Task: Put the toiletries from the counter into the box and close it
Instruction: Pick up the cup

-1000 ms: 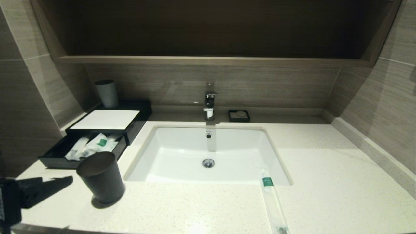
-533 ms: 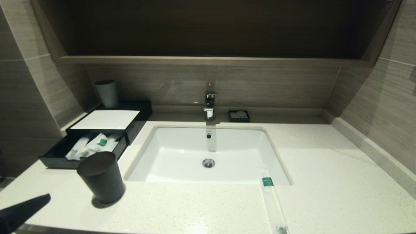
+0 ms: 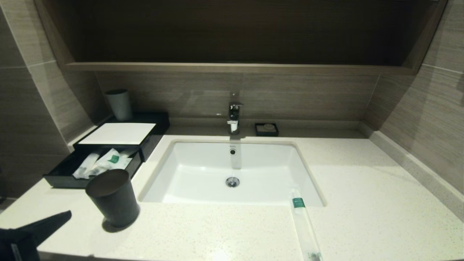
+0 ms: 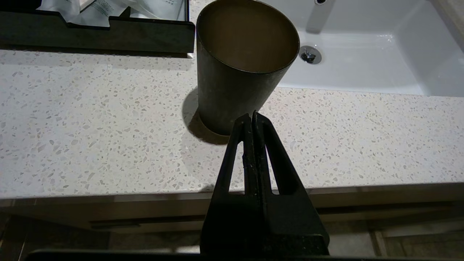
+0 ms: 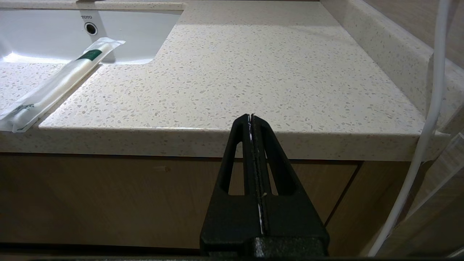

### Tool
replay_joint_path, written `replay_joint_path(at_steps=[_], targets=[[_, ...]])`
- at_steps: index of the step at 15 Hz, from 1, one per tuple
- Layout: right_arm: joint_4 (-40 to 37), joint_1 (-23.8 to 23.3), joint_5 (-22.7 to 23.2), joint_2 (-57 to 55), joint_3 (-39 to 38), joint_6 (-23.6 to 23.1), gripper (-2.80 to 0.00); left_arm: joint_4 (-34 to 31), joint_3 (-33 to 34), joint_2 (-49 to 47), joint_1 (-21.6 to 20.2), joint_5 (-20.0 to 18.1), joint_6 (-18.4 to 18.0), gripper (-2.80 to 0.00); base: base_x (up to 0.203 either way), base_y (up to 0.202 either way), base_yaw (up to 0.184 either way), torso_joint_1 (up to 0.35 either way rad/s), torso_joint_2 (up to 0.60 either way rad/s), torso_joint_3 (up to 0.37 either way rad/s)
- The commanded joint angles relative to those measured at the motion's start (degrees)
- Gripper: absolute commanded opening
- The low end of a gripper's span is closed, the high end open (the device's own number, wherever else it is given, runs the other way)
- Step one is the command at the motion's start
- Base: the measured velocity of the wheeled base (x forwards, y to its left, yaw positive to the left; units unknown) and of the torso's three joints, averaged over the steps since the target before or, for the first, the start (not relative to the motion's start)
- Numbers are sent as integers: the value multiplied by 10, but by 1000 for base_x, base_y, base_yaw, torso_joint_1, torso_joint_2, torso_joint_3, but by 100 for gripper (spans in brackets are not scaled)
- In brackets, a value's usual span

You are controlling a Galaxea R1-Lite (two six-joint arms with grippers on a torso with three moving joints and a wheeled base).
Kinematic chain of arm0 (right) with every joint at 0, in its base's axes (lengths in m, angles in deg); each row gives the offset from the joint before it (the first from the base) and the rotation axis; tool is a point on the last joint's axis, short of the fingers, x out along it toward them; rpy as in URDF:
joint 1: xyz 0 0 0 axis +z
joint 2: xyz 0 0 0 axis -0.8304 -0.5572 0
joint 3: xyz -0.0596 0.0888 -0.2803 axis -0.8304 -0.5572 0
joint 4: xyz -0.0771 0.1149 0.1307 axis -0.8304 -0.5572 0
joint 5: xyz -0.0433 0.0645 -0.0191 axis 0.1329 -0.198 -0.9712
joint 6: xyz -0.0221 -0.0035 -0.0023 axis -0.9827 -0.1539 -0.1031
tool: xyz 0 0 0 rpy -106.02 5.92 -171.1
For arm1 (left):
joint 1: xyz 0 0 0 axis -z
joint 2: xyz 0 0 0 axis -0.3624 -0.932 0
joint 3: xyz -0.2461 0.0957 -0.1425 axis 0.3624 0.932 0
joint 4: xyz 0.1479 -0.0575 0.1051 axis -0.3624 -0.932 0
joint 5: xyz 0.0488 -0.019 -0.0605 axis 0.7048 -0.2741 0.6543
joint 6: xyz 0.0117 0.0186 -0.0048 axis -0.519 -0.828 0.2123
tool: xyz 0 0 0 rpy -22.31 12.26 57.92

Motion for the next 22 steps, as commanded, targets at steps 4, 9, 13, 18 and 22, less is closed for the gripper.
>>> replay_joint_path(at_steps=[4, 9, 13, 18, 22], targets=[[0, 0, 0, 0, 0, 0, -280, -26, 16, -3, 1, 10, -5, 0, 0, 0, 0, 0, 0, 0], [0, 0, 0, 0, 0, 0, -280, -25, 54, 0, 29, 4, -18, 0, 0, 0, 0, 0, 0, 0], [0, 0, 0, 0, 0, 0, -280, -7, 66, -19, 46, 4, -15, 0, 0, 0, 0, 0, 0, 0], [0, 0, 0, 0, 0, 0, -280, 78, 82, -70, 46, 10, -18, 0, 0, 0, 0, 0, 0, 0], [0, 0, 0, 0, 0, 0, -280, 130, 82, -131, 46, 15, -17, 0, 0, 0, 0, 0, 0, 0]])
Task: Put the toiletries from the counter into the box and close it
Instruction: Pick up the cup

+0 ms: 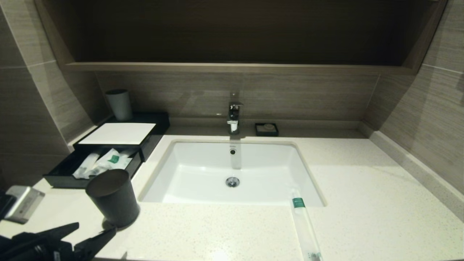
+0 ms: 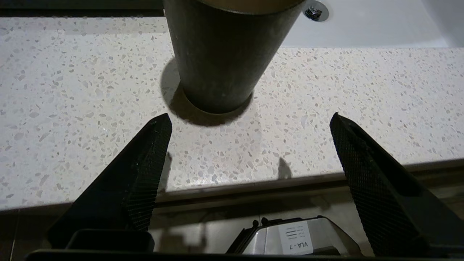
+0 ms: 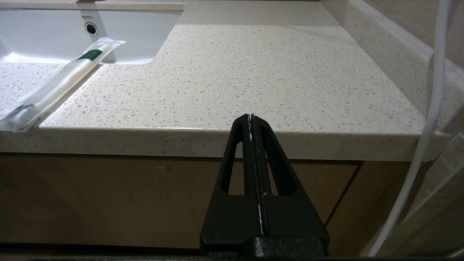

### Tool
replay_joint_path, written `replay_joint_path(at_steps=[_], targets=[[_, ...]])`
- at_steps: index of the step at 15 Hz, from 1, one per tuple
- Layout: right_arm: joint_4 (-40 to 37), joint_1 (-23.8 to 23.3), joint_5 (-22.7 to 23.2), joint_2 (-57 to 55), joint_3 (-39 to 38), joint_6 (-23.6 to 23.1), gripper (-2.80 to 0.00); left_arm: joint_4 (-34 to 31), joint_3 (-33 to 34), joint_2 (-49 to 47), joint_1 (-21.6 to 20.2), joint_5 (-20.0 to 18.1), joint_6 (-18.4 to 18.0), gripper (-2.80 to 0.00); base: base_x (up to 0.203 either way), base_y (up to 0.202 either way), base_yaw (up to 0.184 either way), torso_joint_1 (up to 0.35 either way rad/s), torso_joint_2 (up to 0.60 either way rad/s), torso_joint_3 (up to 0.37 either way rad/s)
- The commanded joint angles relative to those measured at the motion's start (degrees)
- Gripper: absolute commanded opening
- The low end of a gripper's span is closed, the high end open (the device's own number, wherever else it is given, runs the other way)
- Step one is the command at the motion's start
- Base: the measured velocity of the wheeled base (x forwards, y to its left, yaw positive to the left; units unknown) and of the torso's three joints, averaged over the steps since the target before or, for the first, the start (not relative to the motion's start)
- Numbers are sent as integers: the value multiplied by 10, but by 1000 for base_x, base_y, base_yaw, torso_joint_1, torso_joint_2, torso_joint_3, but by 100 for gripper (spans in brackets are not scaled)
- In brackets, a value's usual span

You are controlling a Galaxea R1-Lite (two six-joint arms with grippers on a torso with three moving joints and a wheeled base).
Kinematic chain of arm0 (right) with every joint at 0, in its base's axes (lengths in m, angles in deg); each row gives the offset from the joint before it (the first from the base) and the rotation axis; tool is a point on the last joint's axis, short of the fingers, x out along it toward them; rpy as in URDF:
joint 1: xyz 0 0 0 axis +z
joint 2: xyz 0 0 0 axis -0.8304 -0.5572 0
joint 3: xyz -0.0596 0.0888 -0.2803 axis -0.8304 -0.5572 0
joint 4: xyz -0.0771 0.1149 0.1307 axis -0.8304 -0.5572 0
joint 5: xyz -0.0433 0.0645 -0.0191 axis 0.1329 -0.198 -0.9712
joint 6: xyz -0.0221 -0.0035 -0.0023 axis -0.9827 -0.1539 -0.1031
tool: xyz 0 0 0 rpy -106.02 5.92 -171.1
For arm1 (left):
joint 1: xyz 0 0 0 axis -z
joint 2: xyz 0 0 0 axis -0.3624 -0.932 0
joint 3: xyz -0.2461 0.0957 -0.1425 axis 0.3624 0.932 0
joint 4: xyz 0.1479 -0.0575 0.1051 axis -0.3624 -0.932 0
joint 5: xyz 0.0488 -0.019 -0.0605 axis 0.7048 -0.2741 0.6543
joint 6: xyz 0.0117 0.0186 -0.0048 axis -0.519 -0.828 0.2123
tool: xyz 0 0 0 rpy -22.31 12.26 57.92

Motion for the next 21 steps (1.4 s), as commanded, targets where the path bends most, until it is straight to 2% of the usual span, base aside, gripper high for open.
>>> replay_joint_path(at_steps=[1, 4, 8, 14, 19, 21], targets=[[0, 0, 0, 0, 0, 0, -280, 31, 1, -46, 1, 11, 0, 0, 0, 0, 0, 0, 0, 0], [0, 0, 0, 0, 0, 0, -280, 47, 6, -64, 1, 13, 1, 0, 0, 0, 0, 0, 0, 0], [0, 0, 0, 0, 0, 0, -280, 132, 23, -104, 1, 38, -1, 0, 0, 0, 0, 0, 0, 0], [0, 0, 0, 0, 0, 0, -280, 154, 23, -134, 2, 47, 1, 0, 0, 0, 0, 0, 0, 0], [0, 0, 0, 0, 0, 0, -280, 166, 24, -157, 38, 69, 16, 0, 0, 0, 0, 0, 0, 0], [0, 0, 0, 0, 0, 0, -280, 192, 24, -175, 43, 77, 18, 0, 0, 0, 0, 0, 0, 0]])
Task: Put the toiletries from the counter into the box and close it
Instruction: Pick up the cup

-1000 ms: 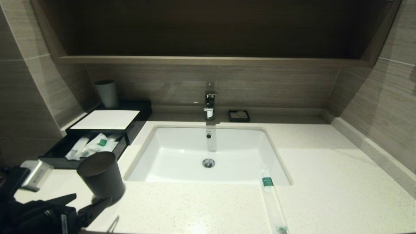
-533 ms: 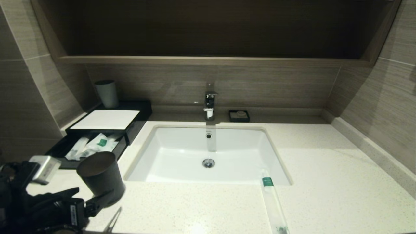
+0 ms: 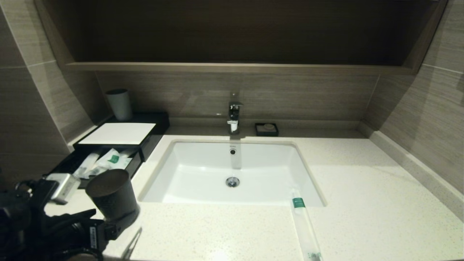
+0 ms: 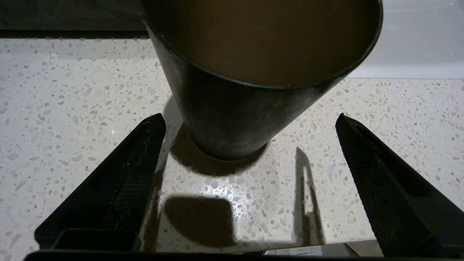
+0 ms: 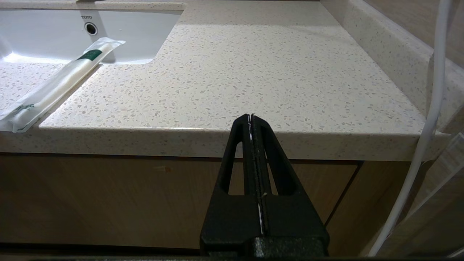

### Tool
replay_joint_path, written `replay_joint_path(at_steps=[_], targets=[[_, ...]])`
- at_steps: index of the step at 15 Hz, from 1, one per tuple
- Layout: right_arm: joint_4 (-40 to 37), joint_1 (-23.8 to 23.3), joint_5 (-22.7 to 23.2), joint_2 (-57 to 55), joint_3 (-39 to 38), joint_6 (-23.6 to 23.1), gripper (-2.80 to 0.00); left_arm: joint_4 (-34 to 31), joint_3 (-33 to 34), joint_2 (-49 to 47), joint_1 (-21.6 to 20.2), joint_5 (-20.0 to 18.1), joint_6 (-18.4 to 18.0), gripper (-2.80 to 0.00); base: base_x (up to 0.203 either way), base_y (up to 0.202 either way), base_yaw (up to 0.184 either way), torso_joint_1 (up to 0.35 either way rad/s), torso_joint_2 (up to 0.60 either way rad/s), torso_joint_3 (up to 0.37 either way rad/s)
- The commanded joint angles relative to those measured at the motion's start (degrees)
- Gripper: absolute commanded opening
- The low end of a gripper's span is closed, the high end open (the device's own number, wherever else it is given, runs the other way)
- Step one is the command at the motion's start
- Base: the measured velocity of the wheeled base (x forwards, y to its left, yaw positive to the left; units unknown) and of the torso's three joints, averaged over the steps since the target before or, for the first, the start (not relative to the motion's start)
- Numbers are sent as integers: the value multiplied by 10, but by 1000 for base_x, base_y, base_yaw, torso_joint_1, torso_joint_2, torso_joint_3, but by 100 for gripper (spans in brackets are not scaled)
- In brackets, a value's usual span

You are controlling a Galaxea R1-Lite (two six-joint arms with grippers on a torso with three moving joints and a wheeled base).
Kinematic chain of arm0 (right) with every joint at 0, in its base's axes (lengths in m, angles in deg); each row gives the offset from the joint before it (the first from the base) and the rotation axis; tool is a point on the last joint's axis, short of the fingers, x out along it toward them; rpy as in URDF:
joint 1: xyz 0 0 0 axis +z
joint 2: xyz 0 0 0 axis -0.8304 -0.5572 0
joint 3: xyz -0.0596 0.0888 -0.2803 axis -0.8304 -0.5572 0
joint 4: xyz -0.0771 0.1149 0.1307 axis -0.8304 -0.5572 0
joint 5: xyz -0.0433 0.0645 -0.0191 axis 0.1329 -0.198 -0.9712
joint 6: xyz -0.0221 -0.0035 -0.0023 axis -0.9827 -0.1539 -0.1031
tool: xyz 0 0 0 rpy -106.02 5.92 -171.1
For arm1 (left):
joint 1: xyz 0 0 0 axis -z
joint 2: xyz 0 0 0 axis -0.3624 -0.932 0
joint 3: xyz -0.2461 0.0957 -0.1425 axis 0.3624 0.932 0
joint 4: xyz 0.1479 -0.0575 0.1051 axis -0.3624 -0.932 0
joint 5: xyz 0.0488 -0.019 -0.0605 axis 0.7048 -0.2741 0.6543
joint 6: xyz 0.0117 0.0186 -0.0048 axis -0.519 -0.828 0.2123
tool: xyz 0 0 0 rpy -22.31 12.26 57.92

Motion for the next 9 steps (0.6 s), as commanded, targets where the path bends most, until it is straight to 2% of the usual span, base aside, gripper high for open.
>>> replay_joint_path(at_steps=[1, 9], targets=[[0, 0, 0, 0, 0, 0, -280, 20, 0, -26, 4, 7, 1, 0, 0, 0, 0, 0, 0, 0], [0, 0, 0, 0, 0, 0, -280, 28, -5, -54, 4, 35, 7, 0, 0, 0, 0, 0, 0, 0]])
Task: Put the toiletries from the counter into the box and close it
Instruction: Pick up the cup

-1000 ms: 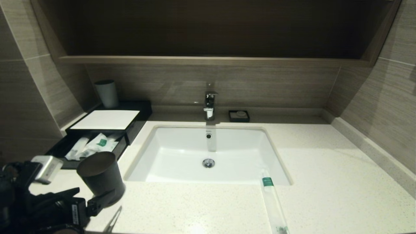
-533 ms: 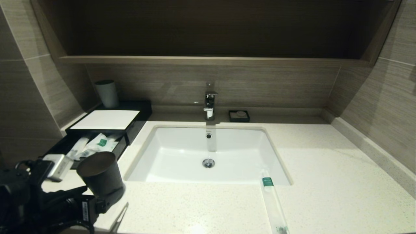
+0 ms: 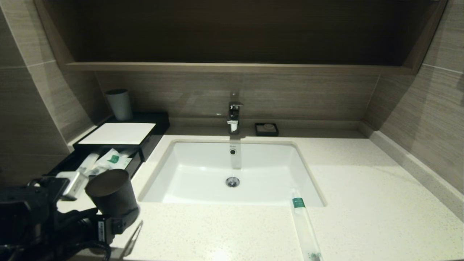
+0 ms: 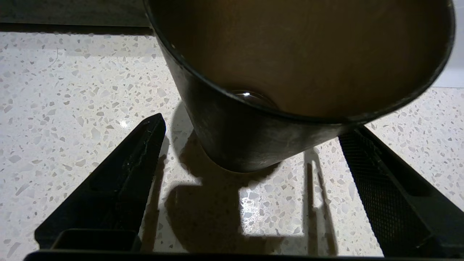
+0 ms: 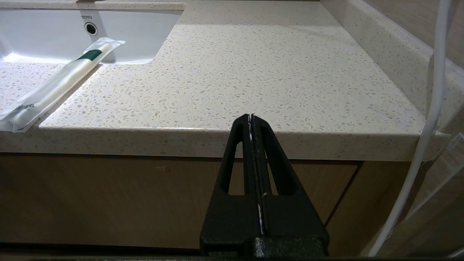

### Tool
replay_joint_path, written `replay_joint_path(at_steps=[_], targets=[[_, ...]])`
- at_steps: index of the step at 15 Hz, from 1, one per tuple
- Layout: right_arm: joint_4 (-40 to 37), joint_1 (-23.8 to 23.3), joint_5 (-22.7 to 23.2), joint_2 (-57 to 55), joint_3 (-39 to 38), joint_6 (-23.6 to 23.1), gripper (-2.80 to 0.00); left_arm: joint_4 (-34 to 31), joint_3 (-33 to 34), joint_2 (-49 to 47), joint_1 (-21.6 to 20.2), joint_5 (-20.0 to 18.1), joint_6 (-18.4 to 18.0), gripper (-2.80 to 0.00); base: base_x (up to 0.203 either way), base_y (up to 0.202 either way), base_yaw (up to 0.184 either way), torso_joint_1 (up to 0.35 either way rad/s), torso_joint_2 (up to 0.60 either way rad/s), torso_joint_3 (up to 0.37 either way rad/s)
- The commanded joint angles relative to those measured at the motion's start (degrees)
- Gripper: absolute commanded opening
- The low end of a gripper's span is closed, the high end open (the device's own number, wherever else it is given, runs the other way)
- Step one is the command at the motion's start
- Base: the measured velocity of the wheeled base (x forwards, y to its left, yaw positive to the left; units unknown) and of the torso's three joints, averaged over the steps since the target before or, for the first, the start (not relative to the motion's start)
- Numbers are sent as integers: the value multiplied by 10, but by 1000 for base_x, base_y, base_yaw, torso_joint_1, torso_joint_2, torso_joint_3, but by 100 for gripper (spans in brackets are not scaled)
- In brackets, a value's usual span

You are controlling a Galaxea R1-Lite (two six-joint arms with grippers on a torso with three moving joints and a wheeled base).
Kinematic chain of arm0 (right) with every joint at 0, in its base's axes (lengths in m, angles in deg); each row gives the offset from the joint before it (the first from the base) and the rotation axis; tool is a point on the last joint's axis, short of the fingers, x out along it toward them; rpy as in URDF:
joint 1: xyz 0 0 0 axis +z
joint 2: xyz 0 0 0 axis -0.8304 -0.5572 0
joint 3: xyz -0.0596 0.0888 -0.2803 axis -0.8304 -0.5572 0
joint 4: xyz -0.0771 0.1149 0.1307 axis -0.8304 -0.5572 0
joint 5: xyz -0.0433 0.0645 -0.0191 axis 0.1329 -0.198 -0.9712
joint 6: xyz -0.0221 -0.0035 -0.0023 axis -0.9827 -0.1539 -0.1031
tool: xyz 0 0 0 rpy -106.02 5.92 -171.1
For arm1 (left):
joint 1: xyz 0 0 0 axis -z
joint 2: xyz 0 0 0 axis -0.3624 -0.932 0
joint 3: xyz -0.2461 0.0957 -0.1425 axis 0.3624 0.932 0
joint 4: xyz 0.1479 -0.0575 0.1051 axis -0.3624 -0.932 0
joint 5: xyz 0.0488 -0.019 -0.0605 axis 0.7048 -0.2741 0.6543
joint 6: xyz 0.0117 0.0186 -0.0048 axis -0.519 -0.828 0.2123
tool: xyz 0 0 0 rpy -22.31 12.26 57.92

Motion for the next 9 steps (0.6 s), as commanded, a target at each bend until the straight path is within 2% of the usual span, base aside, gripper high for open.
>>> replay_joint_path(at_steps=[1, 7, 9], targets=[[0, 0, 0, 0, 0, 0, -280, 3, -3, -11, 0, 1, 3, 0, 0, 0, 0, 0, 0, 0], [0, 0, 0, 0, 0, 0, -280, 65, 2, -53, 4, 13, 7, 0, 0, 0, 0, 0, 0, 0], [0, 0, 0, 0, 0, 0, -280, 68, 1, -55, 4, 13, 7, 0, 0, 0, 0, 0, 0, 0]])
